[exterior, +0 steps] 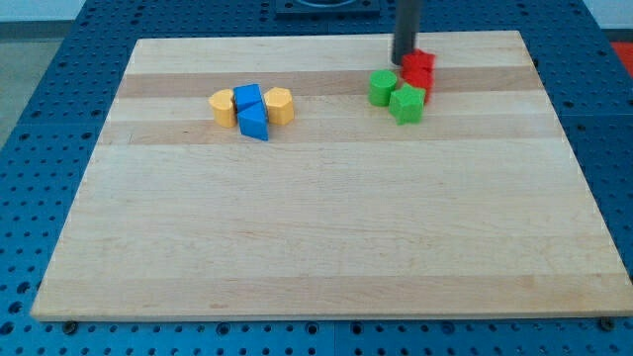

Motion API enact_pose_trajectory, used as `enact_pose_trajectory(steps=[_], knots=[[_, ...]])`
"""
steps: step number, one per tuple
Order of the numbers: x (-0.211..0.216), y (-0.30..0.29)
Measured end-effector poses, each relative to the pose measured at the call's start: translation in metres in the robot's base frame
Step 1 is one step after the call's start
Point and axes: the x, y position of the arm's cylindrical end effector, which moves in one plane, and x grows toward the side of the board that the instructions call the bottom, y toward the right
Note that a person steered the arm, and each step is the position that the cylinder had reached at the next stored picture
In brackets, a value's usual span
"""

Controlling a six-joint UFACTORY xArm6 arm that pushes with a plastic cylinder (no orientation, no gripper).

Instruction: Separate the red blocks from the green blocks

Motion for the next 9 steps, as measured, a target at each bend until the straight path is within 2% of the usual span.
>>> enact_pose_trajectory(steps=[2,4,5,7,9], knots=[[0.003,0.006],[0.002,0.086],[0.018,0.088],[0.046,0.067],[0.065,0.013]])
